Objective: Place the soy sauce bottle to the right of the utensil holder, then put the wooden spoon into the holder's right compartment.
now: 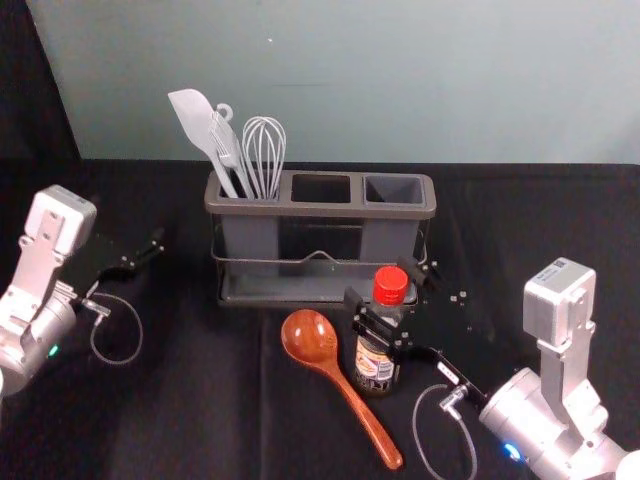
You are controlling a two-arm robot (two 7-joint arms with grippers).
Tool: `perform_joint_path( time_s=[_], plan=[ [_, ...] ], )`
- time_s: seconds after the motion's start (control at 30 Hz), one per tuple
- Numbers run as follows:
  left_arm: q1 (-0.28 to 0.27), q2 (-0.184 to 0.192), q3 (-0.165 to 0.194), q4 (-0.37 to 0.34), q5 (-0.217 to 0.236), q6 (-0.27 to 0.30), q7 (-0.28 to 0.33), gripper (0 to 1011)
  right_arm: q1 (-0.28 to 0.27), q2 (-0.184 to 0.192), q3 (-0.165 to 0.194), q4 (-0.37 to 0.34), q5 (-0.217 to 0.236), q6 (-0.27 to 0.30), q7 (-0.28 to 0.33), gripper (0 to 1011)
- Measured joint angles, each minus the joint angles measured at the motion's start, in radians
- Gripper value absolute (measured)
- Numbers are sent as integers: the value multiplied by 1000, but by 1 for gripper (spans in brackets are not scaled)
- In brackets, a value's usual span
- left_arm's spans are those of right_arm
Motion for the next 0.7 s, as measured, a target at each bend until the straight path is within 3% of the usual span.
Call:
perform_joint_path(
  time_s=[0.43,0.5,0.7],
  plan=[
    [0,0,0,0,0,0,0,1000,-12,-27,29,2,-9,3,21,536],
    [0,0,0,0,0,0,0,1000,-16,-33,36,0,-12,3,27,425],
    [0,0,0,0,0,0,0,1000,-26,-43,48,-7,-17,3,37,381]
  ],
)
